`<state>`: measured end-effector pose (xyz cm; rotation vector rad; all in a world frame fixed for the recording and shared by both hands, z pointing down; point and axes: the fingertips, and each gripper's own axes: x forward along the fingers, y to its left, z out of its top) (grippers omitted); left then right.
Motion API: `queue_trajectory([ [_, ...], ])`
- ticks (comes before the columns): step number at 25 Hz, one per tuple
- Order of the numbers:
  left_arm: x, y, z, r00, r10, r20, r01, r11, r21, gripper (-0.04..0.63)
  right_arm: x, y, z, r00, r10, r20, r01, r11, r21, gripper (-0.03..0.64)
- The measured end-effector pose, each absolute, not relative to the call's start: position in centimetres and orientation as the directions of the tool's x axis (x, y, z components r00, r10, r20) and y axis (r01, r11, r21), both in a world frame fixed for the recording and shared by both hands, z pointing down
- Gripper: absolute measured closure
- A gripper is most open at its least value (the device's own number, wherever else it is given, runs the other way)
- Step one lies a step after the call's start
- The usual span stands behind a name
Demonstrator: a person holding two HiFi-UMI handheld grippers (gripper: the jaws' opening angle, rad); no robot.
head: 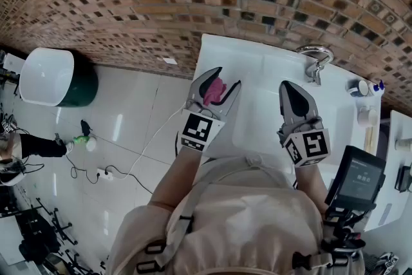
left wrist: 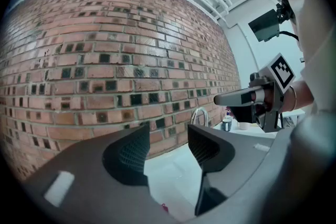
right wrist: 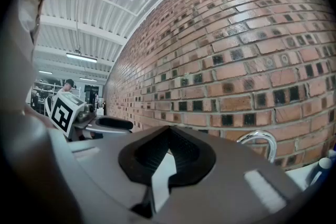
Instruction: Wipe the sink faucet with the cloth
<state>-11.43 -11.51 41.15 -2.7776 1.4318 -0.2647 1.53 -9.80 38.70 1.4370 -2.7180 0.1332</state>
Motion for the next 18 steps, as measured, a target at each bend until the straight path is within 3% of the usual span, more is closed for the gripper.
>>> queue_trajectory([
  [6,-14.0,-11.7,48.7,0.515,-0.775,0.366,-0.819,-0.572,-0.058,0.307,0.4,-10.4,39.8,-0.571,-0.813,0.115,-0.821,0.568,-0.060,0.630],
  [12,-16.6,-11.0,59.4,0.449,-0.646,0.617,-0.822,-0.570,0.002,0.304,0.7,-10.8,40.7,-0.561,-0.817,0.137,-0.828,0.557,-0.067,0.630],
  [18,-17.8,-11.0,66.2,0.396,-0.520,0.757,-0.814,-0.580,0.027,0.305,1.8,-11.5,41.5,-0.537,-0.829,0.158,-0.843,0.532,-0.071,0.630],
])
